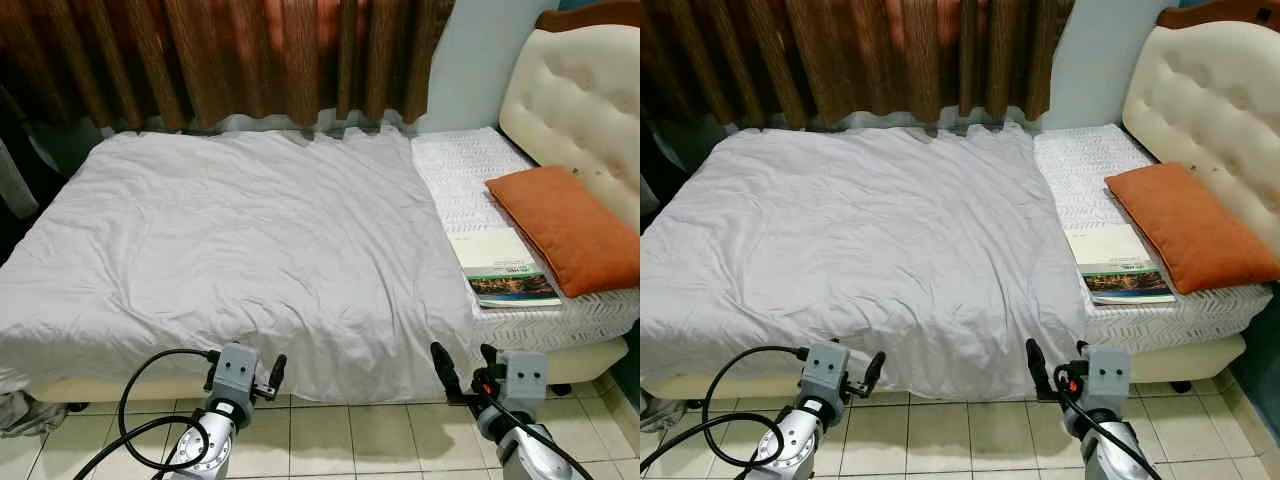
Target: Clean up the room
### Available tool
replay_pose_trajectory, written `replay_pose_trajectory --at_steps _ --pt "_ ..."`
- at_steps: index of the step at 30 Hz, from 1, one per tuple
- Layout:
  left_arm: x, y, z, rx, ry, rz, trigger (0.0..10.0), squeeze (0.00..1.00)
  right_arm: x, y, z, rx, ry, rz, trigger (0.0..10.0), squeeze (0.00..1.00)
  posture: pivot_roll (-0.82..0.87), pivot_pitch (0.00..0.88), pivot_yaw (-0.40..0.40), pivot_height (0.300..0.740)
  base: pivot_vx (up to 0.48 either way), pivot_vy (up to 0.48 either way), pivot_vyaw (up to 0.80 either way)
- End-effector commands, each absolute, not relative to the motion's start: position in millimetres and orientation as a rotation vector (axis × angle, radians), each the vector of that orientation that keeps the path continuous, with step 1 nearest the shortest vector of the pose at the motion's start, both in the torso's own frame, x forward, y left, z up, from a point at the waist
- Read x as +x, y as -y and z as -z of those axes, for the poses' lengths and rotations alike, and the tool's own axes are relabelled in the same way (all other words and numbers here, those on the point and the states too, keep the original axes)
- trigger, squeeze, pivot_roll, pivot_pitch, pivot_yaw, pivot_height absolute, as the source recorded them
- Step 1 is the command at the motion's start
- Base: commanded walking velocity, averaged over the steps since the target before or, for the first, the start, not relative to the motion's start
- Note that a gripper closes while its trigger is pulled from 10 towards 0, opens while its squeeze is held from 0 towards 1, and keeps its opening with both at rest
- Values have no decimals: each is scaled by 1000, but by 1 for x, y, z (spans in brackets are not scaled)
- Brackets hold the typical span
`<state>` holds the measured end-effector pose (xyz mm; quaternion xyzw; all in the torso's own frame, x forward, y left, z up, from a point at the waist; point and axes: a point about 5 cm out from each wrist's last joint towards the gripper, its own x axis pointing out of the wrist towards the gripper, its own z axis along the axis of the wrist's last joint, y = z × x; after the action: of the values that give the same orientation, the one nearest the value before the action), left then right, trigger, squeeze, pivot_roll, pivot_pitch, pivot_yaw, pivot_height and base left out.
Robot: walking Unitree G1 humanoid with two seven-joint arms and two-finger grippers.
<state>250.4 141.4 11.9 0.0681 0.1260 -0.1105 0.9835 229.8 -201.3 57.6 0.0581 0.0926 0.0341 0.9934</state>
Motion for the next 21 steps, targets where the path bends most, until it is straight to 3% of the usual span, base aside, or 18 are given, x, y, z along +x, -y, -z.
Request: replay_pose_trajectory --at_steps 1,3,5,8,21 --pt "274 -174 -87 113 60 23 10000 0 236 195 -61 99 -186 -99 10000 0 -80 0 20 740 0 0 0" --pt "275 -175 -81 79 27 19 10000 0 242 192 -59 97 -197 -111 10000 0 -88 0 33 740 0 0 0" --pt "291 -170 -42 73 -150 49 10000 0 268 189 -31 151 -305 -90 10000 0 -74 0 38 740 0 0 0" --pt "298 -171 -25 73 -274 62 10000 0 279 186 -14 175 -390 -65 10000 0 -78 0 41 740 0 0 0" --pt "298 -171 -25 73 -274 62 10000 0 279 186 -14 175 -390 -65 10000 0 -78 0 41 740 0 0 0"
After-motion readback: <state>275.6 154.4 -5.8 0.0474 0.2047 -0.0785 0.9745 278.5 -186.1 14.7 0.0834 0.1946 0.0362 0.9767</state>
